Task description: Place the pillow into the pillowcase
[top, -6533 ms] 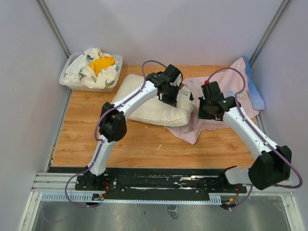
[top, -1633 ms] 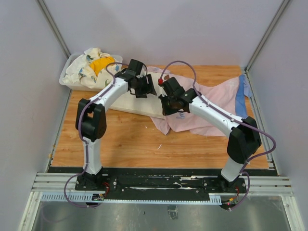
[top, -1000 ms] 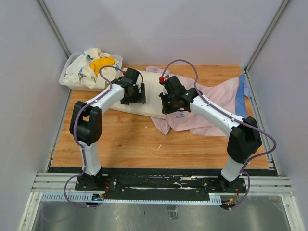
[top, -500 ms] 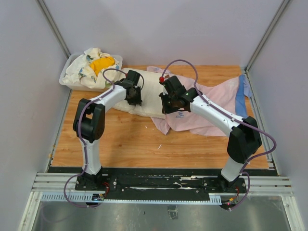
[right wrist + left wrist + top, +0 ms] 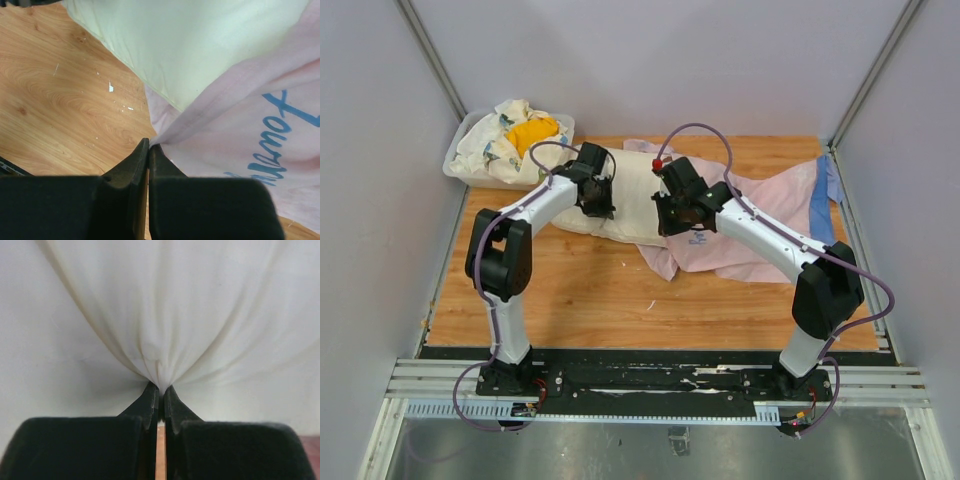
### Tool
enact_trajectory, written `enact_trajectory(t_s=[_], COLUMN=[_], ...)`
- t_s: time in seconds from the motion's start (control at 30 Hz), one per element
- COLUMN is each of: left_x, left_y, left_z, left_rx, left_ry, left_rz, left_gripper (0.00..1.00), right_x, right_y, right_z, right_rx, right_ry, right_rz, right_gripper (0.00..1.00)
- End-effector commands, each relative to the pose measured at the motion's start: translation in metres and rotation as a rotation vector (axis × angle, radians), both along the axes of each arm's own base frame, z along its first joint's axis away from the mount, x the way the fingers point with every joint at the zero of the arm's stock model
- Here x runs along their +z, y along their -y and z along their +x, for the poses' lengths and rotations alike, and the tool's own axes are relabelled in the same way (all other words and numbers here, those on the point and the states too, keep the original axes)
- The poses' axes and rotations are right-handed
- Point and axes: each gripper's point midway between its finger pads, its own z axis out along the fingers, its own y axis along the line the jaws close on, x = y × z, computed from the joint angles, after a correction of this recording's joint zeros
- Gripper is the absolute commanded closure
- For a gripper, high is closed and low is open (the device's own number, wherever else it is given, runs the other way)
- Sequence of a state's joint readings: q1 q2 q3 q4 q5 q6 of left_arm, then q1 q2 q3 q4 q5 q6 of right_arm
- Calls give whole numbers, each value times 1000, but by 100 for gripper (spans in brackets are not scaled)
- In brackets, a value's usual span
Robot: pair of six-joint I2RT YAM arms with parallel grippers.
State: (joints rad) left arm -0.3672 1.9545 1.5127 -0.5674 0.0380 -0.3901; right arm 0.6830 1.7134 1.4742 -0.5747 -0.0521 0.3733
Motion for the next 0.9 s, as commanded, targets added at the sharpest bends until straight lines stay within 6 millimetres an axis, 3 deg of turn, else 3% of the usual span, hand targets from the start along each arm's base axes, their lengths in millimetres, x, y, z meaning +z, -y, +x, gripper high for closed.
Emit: enact_trajectory(t_s=[0.0, 0.23, 0.43, 0.63, 0.87], left_x=[54, 112, 141, 132, 95], left_y=[26, 29, 33, 40, 54], left_z=[-22, -17, -9, -10, -26], left_rx=[-80, -98, -107, -128, -149], left_ry=[-12, 78, 127, 106, 59], left_rz=[-140, -171, -194, -191, -144], left_gripper=[100, 100, 100, 100, 100], right_x=[2, 1, 12, 34, 52], right_y=[17, 32, 12, -17, -32], right_z=[11, 18, 20, 22, 28], right_rx=[-37, -53, -10, 52, 74], right_ry=[17, 30, 26, 55, 74], right_rz=[-33, -71, -17, 19, 63], right_gripper=[99, 99, 99, 99, 99])
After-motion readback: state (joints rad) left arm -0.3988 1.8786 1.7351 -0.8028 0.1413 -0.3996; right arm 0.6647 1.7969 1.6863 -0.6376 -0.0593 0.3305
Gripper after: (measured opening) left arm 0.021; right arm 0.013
